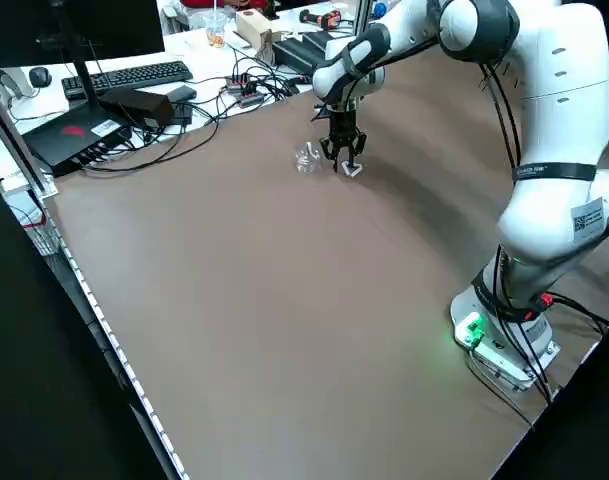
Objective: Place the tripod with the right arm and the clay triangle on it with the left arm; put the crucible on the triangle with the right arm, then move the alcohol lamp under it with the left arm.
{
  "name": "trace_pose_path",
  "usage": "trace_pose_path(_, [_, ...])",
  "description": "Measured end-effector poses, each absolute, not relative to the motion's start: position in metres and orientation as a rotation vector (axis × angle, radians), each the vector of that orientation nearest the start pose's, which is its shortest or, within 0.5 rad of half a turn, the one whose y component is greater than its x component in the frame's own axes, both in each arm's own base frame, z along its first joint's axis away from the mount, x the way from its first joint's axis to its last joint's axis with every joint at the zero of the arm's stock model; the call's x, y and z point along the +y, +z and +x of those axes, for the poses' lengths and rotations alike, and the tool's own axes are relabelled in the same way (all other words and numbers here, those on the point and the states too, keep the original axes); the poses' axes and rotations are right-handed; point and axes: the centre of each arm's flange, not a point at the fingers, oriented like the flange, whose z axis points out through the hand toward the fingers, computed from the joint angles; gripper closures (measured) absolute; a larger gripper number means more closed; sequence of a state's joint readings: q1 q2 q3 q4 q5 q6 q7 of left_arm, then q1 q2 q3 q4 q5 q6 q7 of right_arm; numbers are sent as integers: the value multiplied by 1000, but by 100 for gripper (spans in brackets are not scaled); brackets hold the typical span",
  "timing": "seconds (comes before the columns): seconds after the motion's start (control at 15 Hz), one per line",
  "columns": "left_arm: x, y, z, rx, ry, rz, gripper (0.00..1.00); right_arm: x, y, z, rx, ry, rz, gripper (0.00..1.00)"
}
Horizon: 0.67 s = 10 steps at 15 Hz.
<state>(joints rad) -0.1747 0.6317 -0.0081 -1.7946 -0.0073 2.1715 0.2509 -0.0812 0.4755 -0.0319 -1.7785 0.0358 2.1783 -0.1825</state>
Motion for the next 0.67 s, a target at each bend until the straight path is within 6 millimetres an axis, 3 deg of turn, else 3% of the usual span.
trace_pose_path(0.27, [-120, 176, 614, 676, 403, -3060, 55, -70, 285, 644, -78, 109, -3114, 81])
trace_pose_path(0.4, [-120, 176, 614, 663, 403, -3061, 72, -71, 285, 644, -78, 107, -3115, 84])
trace_pose_path(0.53, [-120, 176, 614, 655, 403, -3062, 76, -71, 285, 644, -78, 106, -3115, 86])
trace_pose_path(0.6, [-120, 176, 614, 652, 403, -3063, 88, -71, 285, 644, -78, 106, -3115, 91])
trace_pose_path(0.67, [-120, 176, 614, 644, 402, -3064, 87, -71, 285, 644, -78, 106, -3115, 91])
